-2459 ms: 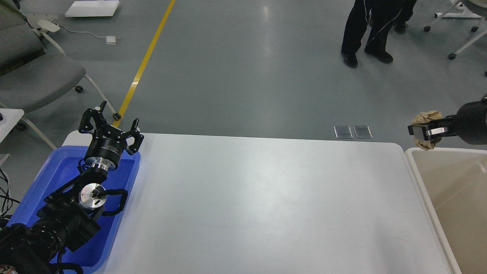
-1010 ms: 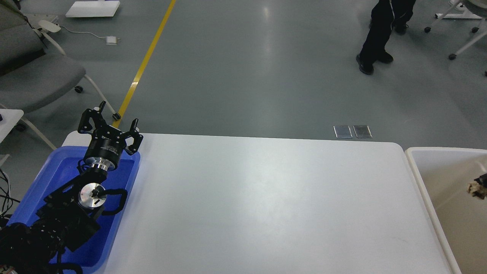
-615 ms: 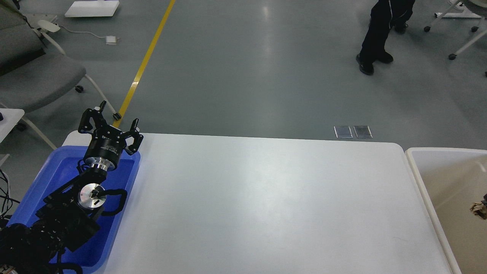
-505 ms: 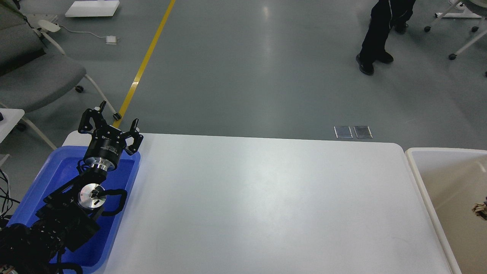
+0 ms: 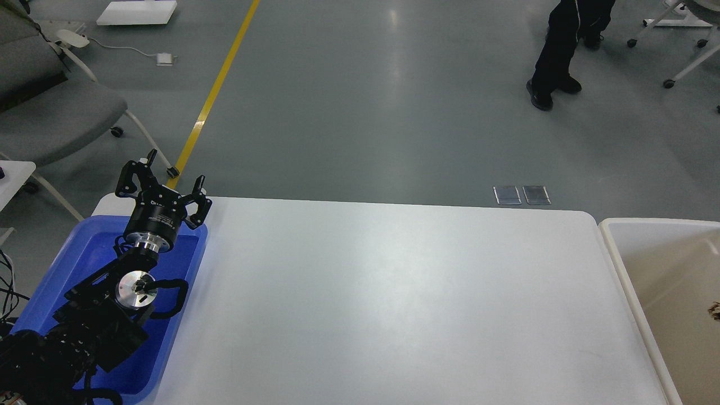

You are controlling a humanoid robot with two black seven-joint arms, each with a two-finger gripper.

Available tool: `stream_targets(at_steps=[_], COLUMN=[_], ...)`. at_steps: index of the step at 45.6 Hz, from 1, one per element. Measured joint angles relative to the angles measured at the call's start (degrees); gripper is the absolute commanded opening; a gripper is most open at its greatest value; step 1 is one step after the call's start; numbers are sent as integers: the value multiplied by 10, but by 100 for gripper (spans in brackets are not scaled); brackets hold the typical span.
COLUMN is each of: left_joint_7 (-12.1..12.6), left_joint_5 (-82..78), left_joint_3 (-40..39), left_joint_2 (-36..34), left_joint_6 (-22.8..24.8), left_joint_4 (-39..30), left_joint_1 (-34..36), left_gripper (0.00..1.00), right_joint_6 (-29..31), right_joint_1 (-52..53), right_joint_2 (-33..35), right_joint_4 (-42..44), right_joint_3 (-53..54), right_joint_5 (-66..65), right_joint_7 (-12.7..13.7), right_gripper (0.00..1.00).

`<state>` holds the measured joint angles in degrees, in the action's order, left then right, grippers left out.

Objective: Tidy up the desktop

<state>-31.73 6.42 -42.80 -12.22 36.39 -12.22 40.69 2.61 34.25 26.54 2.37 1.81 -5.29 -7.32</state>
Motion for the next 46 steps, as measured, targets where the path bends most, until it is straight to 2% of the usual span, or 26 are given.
stream_targets(at_steps=[37,46], left_joint_7=[0,0], left_joint_5=[0,0], left_joint_3=[0,0], left_joint_2=[0,0], left_joint_6=[-1,-1], left_joint_4=[0,0], left_joint_1=[0,0], left_gripper=[100,100], right_joint_6=[-1,0], right_joint_1=[57,71], right_joint_2=[-16,18], right_joint_4=[1,-68], right_joint_3=[12,84], right_joint_5=[4,16], right_joint_7=[0,-2], right_gripper=[100,100])
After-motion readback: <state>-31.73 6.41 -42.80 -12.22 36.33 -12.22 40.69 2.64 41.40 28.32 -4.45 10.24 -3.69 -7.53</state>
